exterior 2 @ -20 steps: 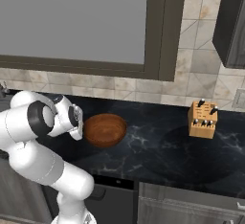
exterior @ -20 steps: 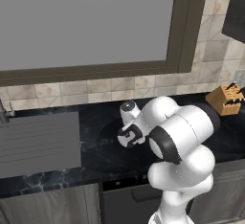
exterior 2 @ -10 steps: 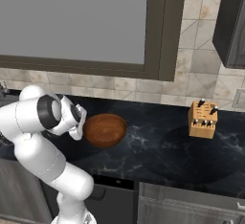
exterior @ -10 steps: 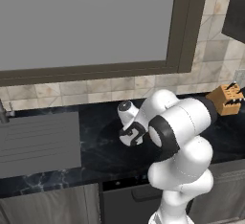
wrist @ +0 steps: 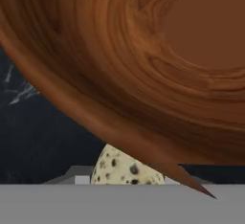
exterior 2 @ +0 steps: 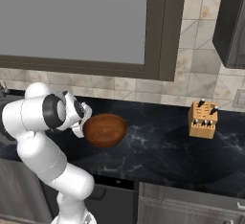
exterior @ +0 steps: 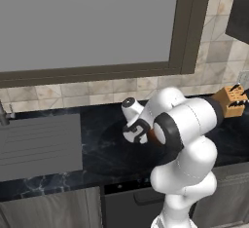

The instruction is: Gather the eggs and milk located in the vicinity of the sink area and place them right next to the bowl.

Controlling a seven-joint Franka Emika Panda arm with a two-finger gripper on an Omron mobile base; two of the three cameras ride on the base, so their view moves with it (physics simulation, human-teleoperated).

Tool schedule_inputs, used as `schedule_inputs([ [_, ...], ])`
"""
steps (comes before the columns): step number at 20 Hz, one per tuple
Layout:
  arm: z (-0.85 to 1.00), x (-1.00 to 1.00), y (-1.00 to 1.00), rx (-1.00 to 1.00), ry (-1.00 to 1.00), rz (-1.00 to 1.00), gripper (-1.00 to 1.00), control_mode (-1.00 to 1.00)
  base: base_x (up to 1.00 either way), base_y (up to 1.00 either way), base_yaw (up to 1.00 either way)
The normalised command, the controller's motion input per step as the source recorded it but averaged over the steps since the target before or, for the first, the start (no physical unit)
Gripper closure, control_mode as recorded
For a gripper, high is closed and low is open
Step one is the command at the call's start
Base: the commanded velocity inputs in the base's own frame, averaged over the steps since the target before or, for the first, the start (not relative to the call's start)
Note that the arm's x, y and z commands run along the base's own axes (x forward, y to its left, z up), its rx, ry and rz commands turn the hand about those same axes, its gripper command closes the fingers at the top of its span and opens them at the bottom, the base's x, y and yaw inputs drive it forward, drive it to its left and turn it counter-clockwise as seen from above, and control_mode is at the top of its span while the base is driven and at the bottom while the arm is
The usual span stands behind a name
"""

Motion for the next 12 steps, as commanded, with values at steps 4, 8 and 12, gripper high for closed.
schedule_inputs([
  [4,0.0,-0.01,-0.24,0.0,-0.01,-0.12,-1.0,-1.0,0.0,0.0,0.0],
  [8,0.0,-0.04,-0.06,0.0,-0.03,-0.13,-1.0,-1.0,0.0,0.0,0.0],
  [12,0.0,0.0,0.0,0.0,-0.06,-0.12,-1.0,-1.0,0.0,0.0,0.0],
])
